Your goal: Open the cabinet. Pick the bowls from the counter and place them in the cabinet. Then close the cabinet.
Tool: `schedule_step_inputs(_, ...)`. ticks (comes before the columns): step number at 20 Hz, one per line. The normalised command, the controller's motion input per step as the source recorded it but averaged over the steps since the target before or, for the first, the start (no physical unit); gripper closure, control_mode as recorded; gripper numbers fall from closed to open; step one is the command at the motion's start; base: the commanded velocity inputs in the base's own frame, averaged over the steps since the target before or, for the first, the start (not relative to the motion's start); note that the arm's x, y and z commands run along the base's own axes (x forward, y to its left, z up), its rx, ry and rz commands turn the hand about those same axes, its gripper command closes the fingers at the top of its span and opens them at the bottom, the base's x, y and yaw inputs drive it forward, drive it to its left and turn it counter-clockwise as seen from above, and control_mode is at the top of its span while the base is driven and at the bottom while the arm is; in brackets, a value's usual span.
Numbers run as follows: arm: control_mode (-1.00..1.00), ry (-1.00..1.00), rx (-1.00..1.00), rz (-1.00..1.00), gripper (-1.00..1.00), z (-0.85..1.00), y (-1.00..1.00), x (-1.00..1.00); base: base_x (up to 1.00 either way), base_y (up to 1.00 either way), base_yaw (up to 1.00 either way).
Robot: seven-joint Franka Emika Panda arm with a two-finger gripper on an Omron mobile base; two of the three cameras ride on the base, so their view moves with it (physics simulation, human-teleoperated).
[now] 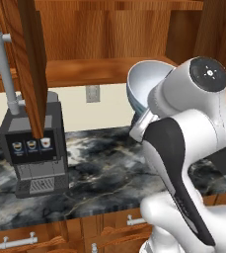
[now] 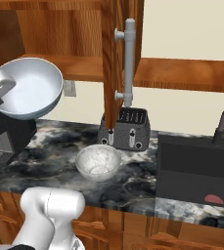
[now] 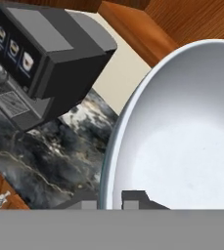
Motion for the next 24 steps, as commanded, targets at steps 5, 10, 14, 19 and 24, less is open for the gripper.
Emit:
schedule_step_inputs(5, -1.0, 0.01, 0.0, 0.0, 1.0, 0.35, 0.0, 0.03, 0.0, 0.0, 0.0)
schedule_step_inputs(10, -1.0, 0.03, 0.0, 0.0, 1.0, 0.14, 0.0, 0.23, 0.0, 0.0, 0.0)
schedule_step_inputs(14, -1.0, 0.04, 0.0, 0.0, 1.0, 0.0, 0.0, 0.37, 0.0, 0.0, 0.0)
schedule_step_inputs(19, -1.0, 0.06, -0.07, 0.0, 1.0, 0.0, 0.0, 0.26, 0.0, 0.0, 0.0)
schedule_step_inputs(24, -1.0, 0.0, -0.13, 0.0, 1.0, 0.0, -0.01, 0.1, 0.0, 0.0, 0.0)
